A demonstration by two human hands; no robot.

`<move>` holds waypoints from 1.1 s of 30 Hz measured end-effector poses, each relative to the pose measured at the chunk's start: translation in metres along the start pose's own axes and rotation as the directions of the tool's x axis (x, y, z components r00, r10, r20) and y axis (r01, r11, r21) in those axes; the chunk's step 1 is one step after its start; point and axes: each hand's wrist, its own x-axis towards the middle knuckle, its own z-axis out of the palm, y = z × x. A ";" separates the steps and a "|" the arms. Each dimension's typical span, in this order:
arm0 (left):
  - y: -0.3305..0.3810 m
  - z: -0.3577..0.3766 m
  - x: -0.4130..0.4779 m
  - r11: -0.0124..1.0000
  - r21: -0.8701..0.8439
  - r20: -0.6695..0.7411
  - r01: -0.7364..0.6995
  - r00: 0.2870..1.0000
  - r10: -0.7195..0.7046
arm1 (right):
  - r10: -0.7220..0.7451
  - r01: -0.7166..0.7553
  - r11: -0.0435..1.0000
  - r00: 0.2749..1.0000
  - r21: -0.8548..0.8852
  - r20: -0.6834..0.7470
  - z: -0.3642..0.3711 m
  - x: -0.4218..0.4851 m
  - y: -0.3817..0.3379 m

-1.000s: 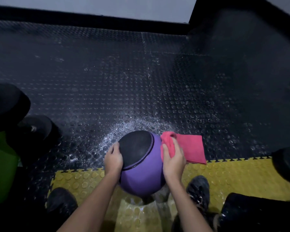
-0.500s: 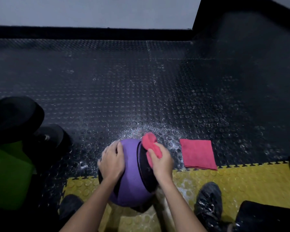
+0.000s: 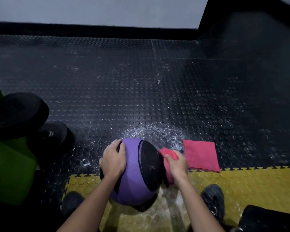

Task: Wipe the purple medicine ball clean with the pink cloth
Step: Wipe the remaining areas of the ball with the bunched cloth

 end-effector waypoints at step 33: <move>0.015 0.008 -0.015 0.987 0.026 0.037 0.160 0.986 -0.161 | -0.092 0.132 0.984 0.951 0.119 -0.296 0.026 -0.036 0.001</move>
